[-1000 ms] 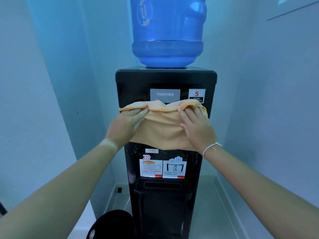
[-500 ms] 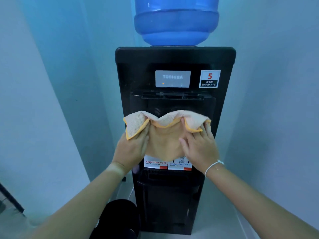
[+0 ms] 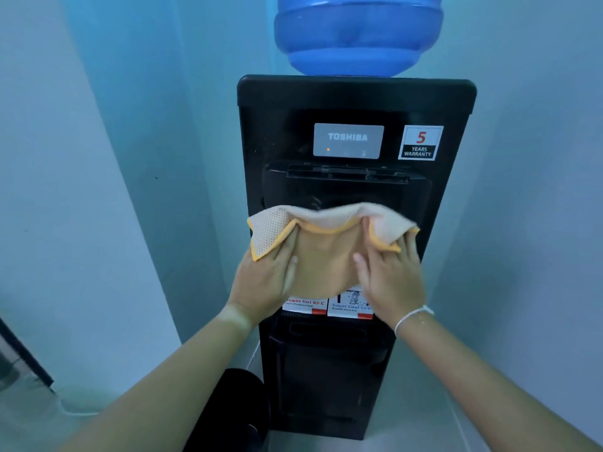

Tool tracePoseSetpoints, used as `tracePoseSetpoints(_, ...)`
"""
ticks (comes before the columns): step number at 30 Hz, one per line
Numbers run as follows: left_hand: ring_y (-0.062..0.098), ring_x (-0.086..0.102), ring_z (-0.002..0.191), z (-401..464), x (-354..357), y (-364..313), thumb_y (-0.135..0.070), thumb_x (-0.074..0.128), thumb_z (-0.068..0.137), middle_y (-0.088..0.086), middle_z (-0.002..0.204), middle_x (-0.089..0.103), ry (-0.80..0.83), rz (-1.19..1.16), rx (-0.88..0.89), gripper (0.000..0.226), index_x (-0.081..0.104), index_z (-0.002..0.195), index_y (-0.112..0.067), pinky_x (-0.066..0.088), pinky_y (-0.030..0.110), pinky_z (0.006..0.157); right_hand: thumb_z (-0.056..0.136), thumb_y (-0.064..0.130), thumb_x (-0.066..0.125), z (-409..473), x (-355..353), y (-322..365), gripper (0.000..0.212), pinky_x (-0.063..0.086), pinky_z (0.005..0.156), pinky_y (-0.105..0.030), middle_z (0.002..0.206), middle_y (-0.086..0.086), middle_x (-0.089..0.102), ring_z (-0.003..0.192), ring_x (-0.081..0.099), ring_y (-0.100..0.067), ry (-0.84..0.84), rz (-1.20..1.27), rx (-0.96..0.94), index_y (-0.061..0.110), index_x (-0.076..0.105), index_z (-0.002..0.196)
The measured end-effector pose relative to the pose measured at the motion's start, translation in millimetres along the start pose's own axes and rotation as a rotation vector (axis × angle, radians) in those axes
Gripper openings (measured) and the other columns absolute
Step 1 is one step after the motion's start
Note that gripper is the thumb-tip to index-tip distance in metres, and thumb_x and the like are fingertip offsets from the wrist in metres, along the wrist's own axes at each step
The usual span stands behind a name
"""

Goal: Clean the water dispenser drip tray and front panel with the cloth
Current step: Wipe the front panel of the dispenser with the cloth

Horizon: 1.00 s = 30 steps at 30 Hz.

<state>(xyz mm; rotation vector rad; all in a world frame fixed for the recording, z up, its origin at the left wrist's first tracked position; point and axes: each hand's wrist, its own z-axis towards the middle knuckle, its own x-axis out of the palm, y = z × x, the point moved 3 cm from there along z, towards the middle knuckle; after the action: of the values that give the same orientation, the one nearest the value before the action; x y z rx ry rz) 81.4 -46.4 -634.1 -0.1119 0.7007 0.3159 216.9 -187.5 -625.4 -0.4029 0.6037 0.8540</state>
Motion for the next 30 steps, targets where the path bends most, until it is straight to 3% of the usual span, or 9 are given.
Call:
tracePoseSetpoints(3, 0.028, 0.036, 0.132, 13, -5, -1, -0.023, 0.038, 0.094, 0.015, 0.142, 0.046, -0.059, -0.063, -0.041, 0.051, 0.039, 0.139, 0.001, 0.028, 0.034, 0.11, 0.09, 0.032, 0.038, 40, -17, 11, 0.06, 0.001, 0.114, -0.043, 0.13, -0.021, 0.056, 0.124, 0.048, -0.041, -0.127, 0.064, 0.041, 0.006, 0.028, 0.143)
tracePoseSetpoints(6, 0.029, 0.04, 0.129, 12, -5, 8, -0.021, 0.037, 0.093, 0.016, 0.138, 0.05, -0.067, -0.125, -0.092, 0.047, 0.046, 0.134, -0.001, 0.032, 0.034, 0.106, 0.086, 0.029, 0.041, 45, -7, 49, 0.05, -0.002, 0.115, -0.039, 0.119, -0.016, 0.064, 0.119, 0.052, -0.036, -0.101, 0.056, -0.088, 0.008, 0.051, 0.13)
tracePoseSetpoints(9, 0.032, 0.054, 0.113, -2, -1, 17, -0.022, 0.035, 0.093, 0.011, 0.124, 0.059, 0.007, -0.186, -0.107, 0.036, 0.048, 0.126, -0.015, 0.046, 0.044, 0.093, 0.085, 0.022, 0.046, 10, 14, 65, 0.04, 0.001, 0.116, -0.037, 0.116, -0.016, 0.065, 0.118, 0.042, -0.031, -0.016, -0.001, -0.211, 0.009, 0.061, 0.12)
tracePoseSetpoints(11, 0.028, 0.047, 0.122, -7, 1, 21, -0.023, 0.033, 0.094, 0.012, 0.131, 0.056, 0.025, -0.177, -0.098, 0.041, 0.047, 0.131, -0.012, 0.045, 0.046, 0.096, 0.081, 0.017, 0.057, -8, 17, 55, 0.037, 0.003, 0.117, -0.038, 0.12, -0.017, 0.063, 0.119, 0.037, -0.03, 0.016, -0.001, -0.209, 0.007, 0.064, 0.116)
tracePoseSetpoints(15, 0.017, 0.024, 0.138, 1, -3, 23, -0.028, 0.03, 0.095, 0.011, 0.149, 0.035, -0.003, -0.21, -0.125, 0.054, 0.035, 0.142, -0.001, 0.025, 0.025, 0.109, 0.09, 0.026, 0.042, 15, -1, 39, 0.055, 0.0, 0.116, -0.041, 0.133, -0.019, 0.053, 0.128, 0.033, -0.034, -0.025, 0.037, -0.072, 0.009, 0.033, 0.142)
tracePoseSetpoints(20, -0.003, 0.009, 0.14, 23, -15, 30, -0.036, 0.024, 0.096, -0.005, 0.154, 0.019, -0.023, -0.374, -0.19, 0.057, 0.021, 0.148, -0.013, 0.013, 0.008, 0.108, 0.089, 0.026, 0.043, 64, -18, 81, 0.051, -0.004, 0.117, -0.037, 0.137, -0.013, 0.051, 0.133, 0.036, -0.032, -0.156, 0.146, -0.082, 0.009, 0.042, 0.137)
tracePoseSetpoints(23, -0.001, 0.008, 0.142, 33, -20, 36, -0.027, 0.029, 0.096, -0.002, 0.157, 0.017, 0.004, -0.522, -0.215, 0.056, 0.02, 0.15, -0.013, 0.009, 0.004, 0.109, 0.09, 0.026, 0.042, 64, -19, 87, 0.051, 0.006, 0.117, -0.039, 0.139, -0.009, 0.05, 0.134, 0.032, -0.027, -0.166, 0.15, -0.087, 0.011, 0.04, 0.139)
tracePoseSetpoints(26, 0.009, 0.015, 0.145, 57, -30, 33, -0.012, 0.029, 0.094, 0.007, 0.155, 0.026, -0.031, -0.689, -0.1, 0.054, 0.023, 0.147, -0.002, 0.012, 0.022, 0.117, 0.089, 0.026, 0.039, 80, -30, 80, 0.05, 0.019, 0.114, -0.041, 0.136, -0.007, 0.052, 0.129, 0.045, -0.027, -0.159, 0.115, -0.092, 0.011, 0.044, 0.137)
tracePoseSetpoints(30, -0.006, 0.017, 0.139, 77, -36, 31, -0.011, 0.029, 0.095, -0.002, 0.151, 0.026, -0.143, -0.817, -0.199, 0.052, 0.024, 0.147, -0.004, 0.015, 0.022, 0.116, 0.087, 0.037, 0.015, 110, -47, 84, 0.062, 0.035, 0.104, -0.045, 0.114, -0.013, 0.063, 0.107, 0.055, -0.033, -0.018, 0.212, -0.036, 0.005, 0.056, 0.121)
